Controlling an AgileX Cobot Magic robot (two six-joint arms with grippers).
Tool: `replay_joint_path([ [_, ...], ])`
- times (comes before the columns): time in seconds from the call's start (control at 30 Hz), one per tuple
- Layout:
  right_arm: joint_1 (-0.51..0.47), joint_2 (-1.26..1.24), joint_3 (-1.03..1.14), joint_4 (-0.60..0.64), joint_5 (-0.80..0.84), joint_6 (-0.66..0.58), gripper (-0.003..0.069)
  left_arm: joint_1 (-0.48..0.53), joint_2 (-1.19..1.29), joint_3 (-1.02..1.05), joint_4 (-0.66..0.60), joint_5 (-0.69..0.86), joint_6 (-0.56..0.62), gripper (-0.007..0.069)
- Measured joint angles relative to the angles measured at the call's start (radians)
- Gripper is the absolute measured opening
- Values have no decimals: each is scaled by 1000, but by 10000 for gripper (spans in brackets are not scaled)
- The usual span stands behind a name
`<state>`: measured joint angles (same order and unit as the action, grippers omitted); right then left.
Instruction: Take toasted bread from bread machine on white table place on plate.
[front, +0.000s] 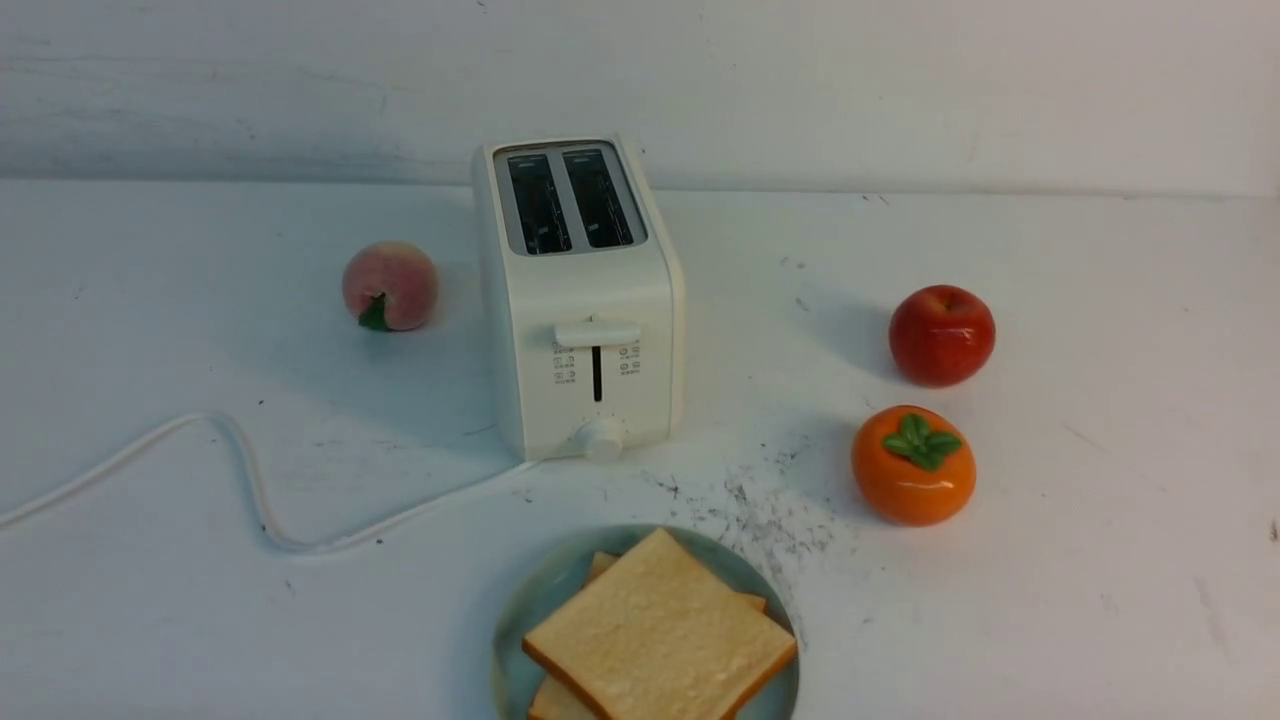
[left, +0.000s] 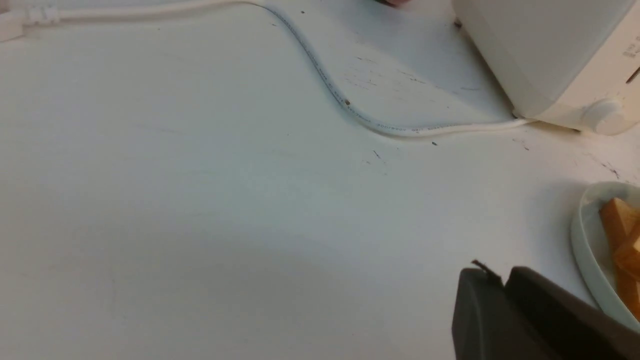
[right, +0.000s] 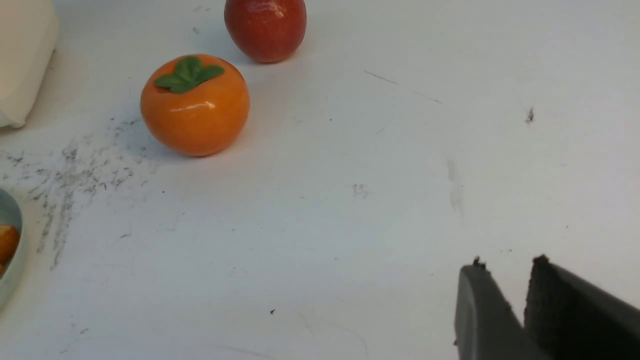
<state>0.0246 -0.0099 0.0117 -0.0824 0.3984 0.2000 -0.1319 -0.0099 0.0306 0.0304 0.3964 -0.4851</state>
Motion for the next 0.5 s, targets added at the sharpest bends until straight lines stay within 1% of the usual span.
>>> replay_joint_path([
  [0.17,0,0,0,0,0,0,154,2,0,0,0,0,0,61],
  [0.33,0,0,0,0,0,0,164,83,0,0,0,1,0,69],
  [0.5,0,0,0,0,0,0,170,91,0,0,0,1,0,70],
])
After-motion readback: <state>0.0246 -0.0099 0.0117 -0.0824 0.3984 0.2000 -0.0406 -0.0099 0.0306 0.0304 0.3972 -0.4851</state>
